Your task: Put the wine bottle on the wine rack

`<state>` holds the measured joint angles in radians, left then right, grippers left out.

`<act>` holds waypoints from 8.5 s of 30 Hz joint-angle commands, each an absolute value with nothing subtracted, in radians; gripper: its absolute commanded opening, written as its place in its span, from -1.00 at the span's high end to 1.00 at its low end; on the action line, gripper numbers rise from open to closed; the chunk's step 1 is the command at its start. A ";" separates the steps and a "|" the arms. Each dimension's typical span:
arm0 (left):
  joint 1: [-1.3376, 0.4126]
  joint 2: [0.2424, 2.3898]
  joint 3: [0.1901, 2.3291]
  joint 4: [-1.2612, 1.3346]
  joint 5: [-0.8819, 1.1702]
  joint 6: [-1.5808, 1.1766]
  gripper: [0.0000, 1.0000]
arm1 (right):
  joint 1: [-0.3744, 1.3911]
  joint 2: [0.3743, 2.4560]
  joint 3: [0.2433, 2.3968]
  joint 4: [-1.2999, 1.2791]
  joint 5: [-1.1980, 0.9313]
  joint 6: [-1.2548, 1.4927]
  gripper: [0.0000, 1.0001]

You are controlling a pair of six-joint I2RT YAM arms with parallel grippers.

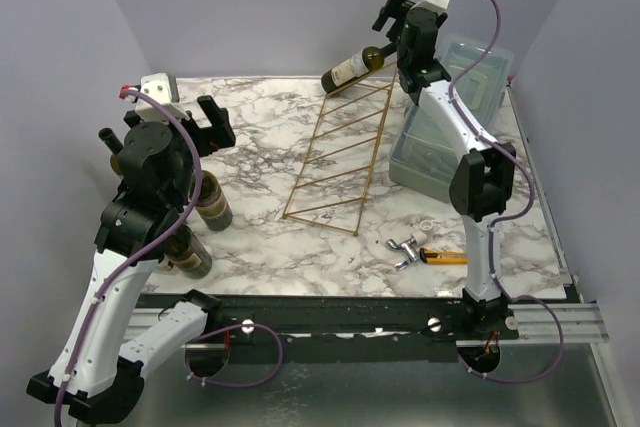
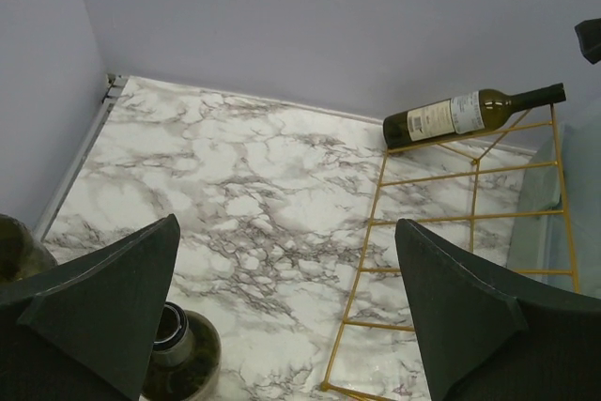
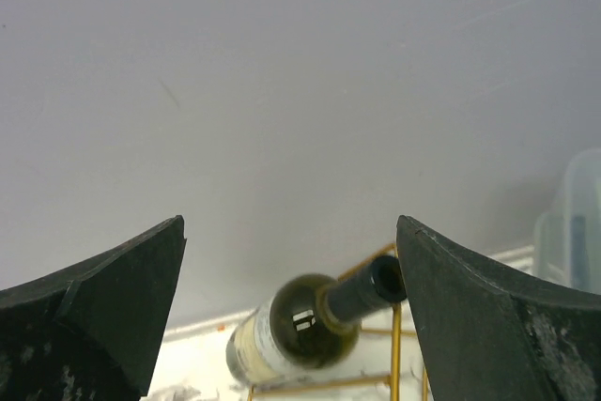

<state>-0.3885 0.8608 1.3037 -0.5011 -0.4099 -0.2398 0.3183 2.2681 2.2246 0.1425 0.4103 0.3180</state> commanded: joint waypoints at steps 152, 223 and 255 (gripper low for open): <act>-0.394 0.865 1.775 -1.037 -0.458 -0.365 -0.92 | 1.244 2.342 2.235 -0.013 0.437 0.178 0.20; -0.394 0.833 1.633 -0.956 -0.436 -0.335 -0.93 | 0.510 2.205 2.110 0.291 0.535 0.445 0.99; -0.394 0.815 1.612 -0.949 -0.469 -0.333 -0.93 | 0.450 2.294 2.082 0.281 0.557 0.579 0.99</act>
